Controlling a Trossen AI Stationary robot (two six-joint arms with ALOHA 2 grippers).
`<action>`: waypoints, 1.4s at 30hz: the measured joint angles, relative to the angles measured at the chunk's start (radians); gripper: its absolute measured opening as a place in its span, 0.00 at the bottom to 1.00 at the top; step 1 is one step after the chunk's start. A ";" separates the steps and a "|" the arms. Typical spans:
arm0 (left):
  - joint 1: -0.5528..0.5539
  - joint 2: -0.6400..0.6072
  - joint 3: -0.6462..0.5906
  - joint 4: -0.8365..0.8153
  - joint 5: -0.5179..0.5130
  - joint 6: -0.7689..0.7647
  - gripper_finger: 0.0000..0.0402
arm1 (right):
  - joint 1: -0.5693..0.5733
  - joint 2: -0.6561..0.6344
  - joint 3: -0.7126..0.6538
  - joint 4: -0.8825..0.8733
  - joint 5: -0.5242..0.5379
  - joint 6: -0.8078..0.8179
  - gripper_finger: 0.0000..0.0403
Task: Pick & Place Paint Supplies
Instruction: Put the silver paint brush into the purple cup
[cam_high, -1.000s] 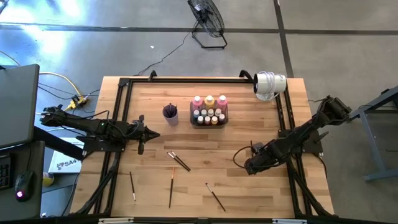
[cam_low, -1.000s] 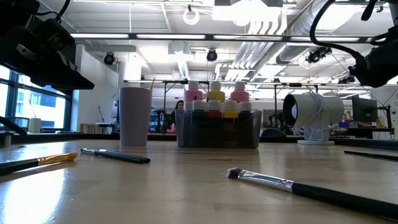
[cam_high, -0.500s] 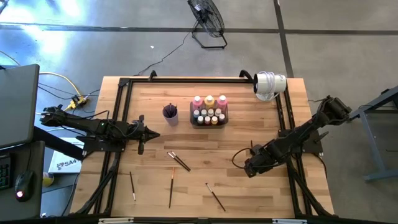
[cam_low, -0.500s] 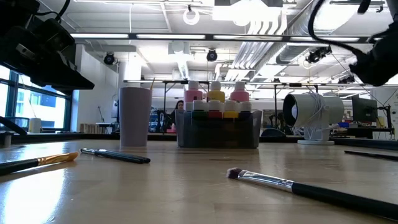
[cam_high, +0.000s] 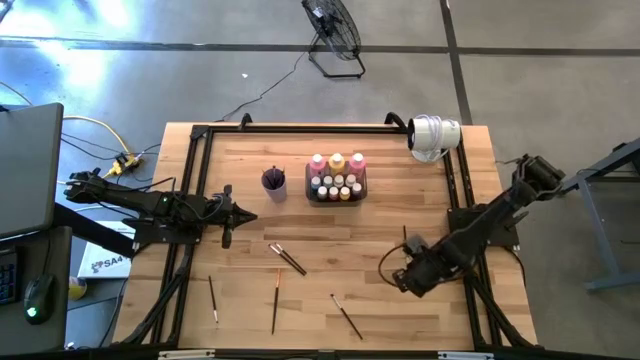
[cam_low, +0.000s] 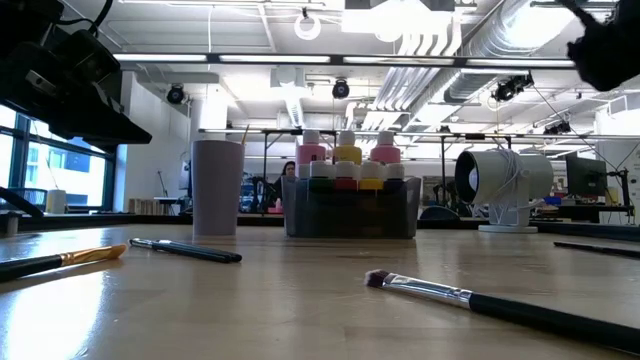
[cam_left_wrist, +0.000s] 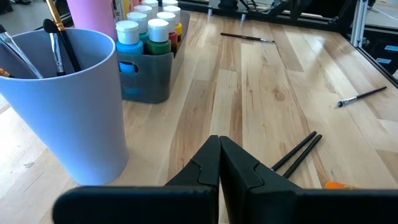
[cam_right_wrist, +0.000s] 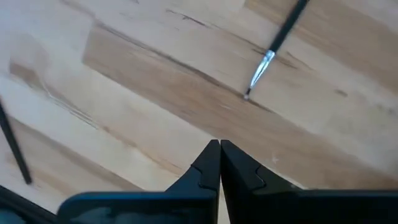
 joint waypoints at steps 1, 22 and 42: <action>0.000 0.000 0.000 0.000 0.000 0.000 0.00 | 0.016 0.001 0.000 0.000 0.020 0.044 0.01; 0.000 0.000 0.000 0.000 0.000 0.000 0.00 | 0.146 0.003 -0.001 -0.005 0.262 0.383 0.01; 0.000 0.000 0.000 0.000 0.000 -0.001 0.00 | 0.034 0.117 -0.002 -0.006 0.103 0.311 0.06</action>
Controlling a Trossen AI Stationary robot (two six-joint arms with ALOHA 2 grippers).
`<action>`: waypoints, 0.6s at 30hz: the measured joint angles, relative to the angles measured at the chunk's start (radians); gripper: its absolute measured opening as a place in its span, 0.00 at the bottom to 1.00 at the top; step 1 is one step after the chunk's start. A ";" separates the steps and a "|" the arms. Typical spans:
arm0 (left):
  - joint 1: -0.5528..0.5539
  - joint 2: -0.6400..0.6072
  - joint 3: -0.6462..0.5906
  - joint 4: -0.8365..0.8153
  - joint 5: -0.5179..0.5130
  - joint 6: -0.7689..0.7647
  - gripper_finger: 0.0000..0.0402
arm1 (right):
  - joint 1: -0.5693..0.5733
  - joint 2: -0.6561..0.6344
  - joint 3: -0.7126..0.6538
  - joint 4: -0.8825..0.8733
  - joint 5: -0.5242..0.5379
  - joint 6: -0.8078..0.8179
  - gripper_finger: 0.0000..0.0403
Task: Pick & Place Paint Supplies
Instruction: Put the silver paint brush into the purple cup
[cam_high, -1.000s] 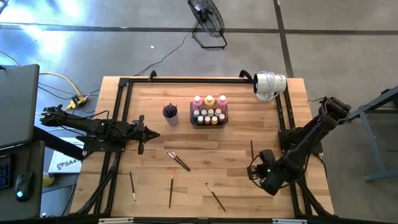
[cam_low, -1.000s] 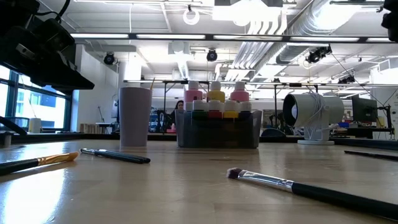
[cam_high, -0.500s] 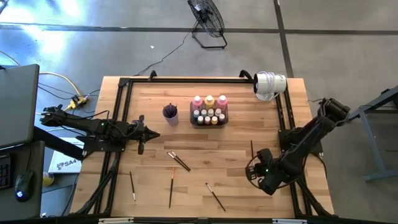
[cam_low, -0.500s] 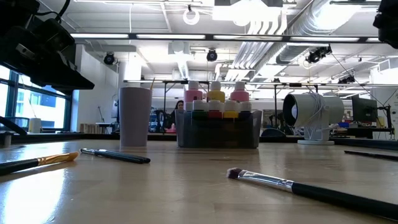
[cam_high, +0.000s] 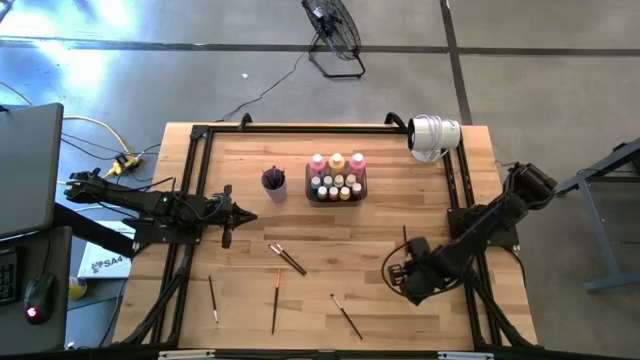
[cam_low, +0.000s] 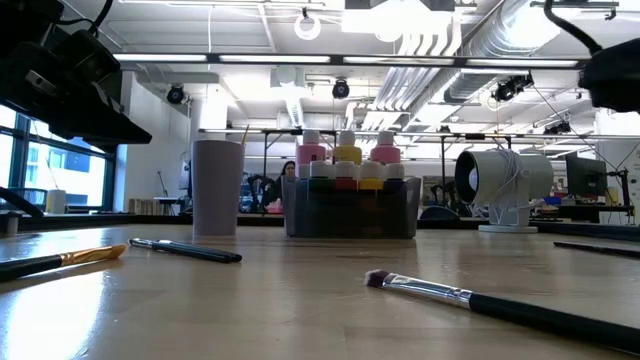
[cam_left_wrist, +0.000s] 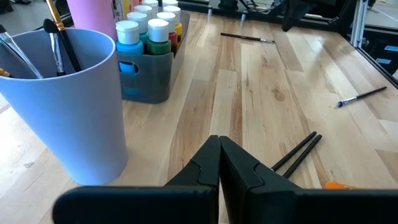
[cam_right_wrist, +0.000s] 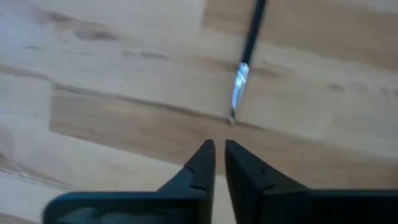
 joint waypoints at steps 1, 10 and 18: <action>0.000 0.000 0.000 0.000 0.000 0.000 0.00 | -0.005 0.000 0.000 0.000 0.014 -0.016 0.09; 0.000 0.000 0.000 0.000 0.000 0.000 0.00 | -0.039 0.000 0.000 -0.001 -0.017 -0.040 0.32; 0.000 0.000 0.000 -0.001 0.000 0.000 0.00 | -0.039 0.033 -0.033 0.037 -0.027 -0.023 0.29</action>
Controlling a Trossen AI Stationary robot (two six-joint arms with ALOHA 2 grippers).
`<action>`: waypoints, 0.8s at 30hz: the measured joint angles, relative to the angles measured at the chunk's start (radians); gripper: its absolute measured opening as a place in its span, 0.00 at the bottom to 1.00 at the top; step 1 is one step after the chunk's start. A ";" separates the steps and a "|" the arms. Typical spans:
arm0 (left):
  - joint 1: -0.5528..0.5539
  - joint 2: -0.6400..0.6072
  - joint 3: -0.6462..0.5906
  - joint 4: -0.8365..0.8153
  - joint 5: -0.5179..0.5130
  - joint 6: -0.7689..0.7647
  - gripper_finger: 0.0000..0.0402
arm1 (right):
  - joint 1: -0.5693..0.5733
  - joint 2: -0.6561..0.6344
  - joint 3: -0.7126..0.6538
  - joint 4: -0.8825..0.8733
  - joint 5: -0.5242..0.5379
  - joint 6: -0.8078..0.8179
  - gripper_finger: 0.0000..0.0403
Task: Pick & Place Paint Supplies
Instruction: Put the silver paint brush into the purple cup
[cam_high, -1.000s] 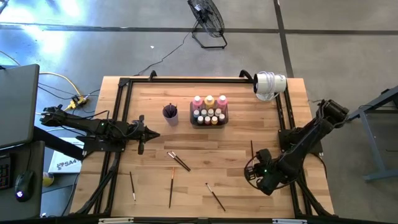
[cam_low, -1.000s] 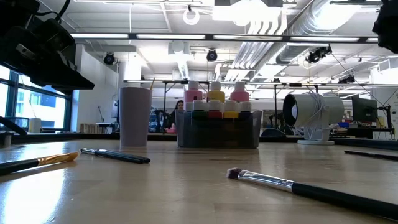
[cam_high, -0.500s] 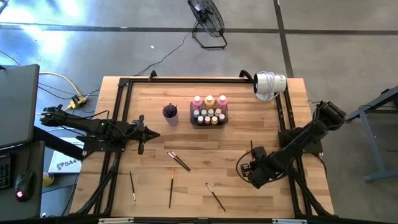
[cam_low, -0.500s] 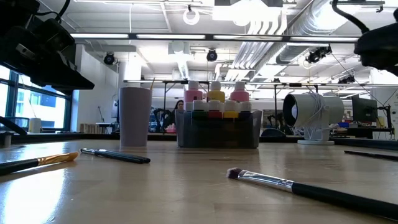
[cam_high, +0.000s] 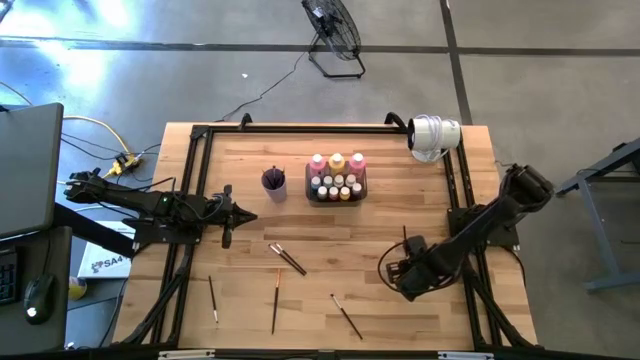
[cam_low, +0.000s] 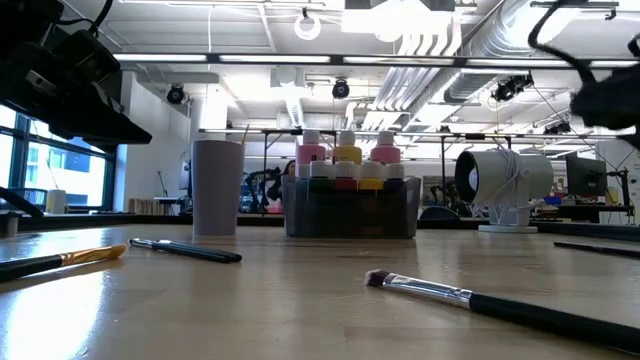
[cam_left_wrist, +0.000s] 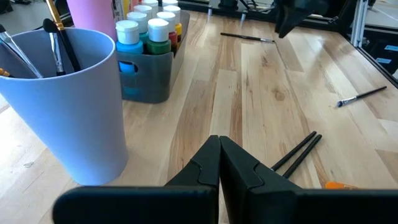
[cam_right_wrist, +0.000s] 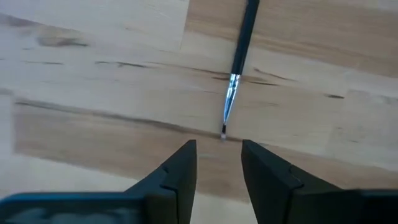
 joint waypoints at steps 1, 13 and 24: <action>0.000 0.000 0.000 0.000 0.000 0.000 0.00 | 0.000 0.007 -0.012 0.017 -0.002 0.000 0.29; 0.000 0.000 0.000 0.000 0.000 0.000 0.00 | -0.025 0.014 -0.042 0.016 0.037 -0.005 0.24; 0.000 0.000 0.000 -0.002 0.000 0.000 0.00 | -0.023 0.009 -0.105 0.145 0.009 -0.016 0.24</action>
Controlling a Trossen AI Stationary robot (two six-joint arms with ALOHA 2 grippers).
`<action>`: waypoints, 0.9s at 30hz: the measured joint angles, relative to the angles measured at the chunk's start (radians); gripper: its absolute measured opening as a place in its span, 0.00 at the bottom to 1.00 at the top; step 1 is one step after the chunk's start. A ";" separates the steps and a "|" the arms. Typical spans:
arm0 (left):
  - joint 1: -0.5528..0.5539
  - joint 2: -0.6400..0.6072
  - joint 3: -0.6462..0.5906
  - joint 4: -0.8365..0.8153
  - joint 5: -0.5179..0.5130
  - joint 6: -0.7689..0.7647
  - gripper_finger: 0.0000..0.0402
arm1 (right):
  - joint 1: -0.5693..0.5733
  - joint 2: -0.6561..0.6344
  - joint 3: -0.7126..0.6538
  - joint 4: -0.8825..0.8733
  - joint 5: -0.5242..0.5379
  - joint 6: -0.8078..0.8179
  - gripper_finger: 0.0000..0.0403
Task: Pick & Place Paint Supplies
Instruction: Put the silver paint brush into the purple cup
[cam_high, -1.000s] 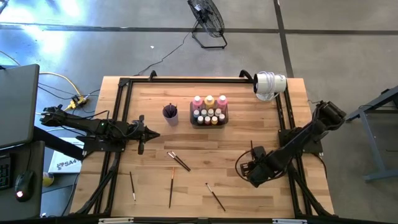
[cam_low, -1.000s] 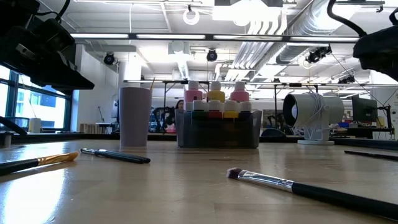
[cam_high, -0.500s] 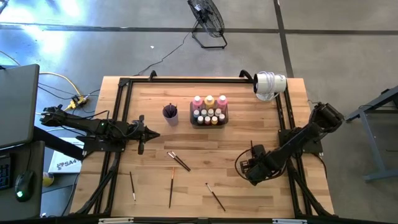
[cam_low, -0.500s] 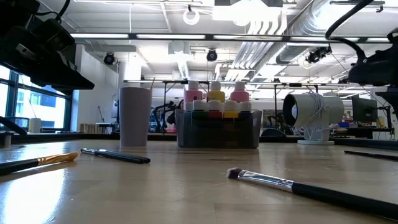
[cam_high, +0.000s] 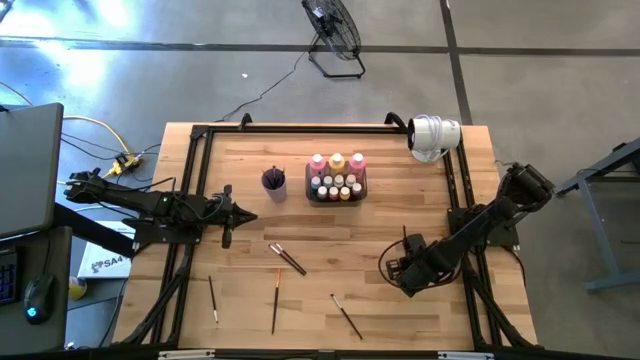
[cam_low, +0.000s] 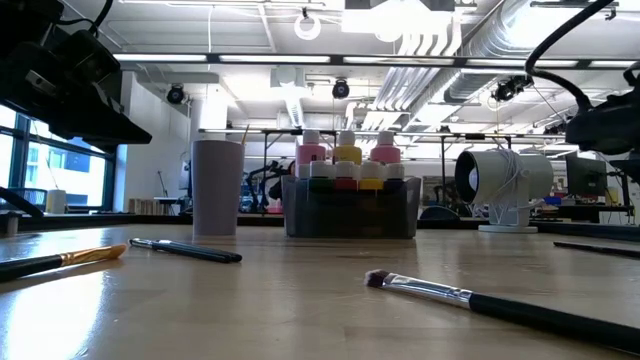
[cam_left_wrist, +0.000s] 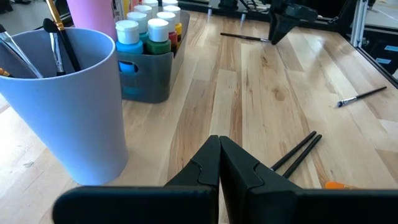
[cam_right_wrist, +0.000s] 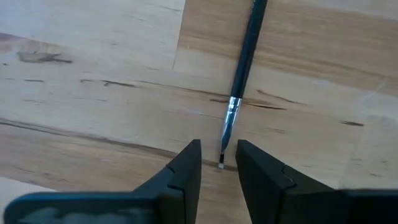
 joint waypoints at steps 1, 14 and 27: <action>0.000 0.000 0.000 0.000 0.000 0.000 0.00 | 0.000 0.000 0.000 0.000 -0.005 -0.006 0.24; 0.000 0.000 0.000 -0.001 0.000 0.000 0.00 | -0.001 0.002 -0.001 -0.007 -0.036 -0.008 0.02; 0.000 0.000 0.000 -0.001 0.000 0.000 0.00 | 0.000 -0.005 0.000 -0.012 -0.019 -0.100 0.01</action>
